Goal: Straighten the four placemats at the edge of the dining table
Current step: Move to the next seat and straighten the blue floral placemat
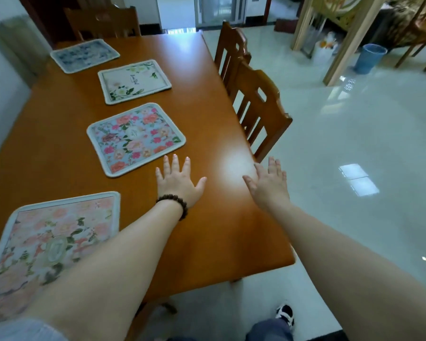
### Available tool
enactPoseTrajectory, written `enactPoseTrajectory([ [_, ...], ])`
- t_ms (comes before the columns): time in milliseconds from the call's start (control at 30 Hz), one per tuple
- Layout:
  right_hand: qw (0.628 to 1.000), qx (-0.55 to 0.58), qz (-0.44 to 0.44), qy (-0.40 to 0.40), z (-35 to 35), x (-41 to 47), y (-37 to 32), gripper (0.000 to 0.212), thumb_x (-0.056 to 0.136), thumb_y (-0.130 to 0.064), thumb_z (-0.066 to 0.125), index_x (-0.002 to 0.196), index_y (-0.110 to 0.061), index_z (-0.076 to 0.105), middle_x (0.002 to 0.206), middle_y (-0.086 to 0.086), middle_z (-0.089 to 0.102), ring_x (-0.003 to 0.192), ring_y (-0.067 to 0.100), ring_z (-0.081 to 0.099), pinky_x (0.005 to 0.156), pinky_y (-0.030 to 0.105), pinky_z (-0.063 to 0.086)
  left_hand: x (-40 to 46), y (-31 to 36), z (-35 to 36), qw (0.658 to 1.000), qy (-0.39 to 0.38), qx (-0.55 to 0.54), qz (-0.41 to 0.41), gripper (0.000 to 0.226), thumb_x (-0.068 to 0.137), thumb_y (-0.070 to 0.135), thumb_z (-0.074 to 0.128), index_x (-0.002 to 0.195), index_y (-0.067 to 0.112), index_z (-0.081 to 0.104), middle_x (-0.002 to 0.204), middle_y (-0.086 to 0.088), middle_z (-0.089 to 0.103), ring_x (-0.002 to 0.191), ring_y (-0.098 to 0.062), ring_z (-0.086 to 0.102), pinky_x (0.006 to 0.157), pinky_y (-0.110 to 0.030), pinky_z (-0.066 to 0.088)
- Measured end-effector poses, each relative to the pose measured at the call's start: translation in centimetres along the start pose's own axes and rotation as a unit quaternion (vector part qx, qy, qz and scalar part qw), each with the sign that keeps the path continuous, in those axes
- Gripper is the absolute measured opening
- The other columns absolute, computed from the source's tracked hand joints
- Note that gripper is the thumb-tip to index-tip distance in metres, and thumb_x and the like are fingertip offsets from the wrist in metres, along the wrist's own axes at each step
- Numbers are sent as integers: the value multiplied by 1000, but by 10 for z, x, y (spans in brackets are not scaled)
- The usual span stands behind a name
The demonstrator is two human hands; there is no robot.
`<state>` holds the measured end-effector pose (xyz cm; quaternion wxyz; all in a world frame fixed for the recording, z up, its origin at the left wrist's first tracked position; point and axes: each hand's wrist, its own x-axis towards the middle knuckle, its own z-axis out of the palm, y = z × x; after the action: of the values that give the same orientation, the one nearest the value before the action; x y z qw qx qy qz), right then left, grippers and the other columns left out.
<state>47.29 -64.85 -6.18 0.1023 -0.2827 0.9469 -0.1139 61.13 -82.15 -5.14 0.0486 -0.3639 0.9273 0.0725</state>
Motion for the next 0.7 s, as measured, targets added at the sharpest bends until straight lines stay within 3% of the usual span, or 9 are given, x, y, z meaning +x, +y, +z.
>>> enactPoseTrajectory([
  [333,999,-4,-45,-16,-81,96,171,61,98,-52,30,148,-17,27,159,17,0,146,29,-7,116,45,-4,38,205,-7,998,20,-17,-66,74,92,64,26,152,25,7,160,-9,0,145,-28,-7,116,-51,4],
  [700,995,-13,-99,-22,-116,191,211,60,98,-52,30,147,-16,28,159,17,0,146,28,-7,117,45,-4,108,249,-13,989,51,-1,-135,77,91,65,25,152,23,8,160,-9,4,146,-29,-4,116,-50,5],
])
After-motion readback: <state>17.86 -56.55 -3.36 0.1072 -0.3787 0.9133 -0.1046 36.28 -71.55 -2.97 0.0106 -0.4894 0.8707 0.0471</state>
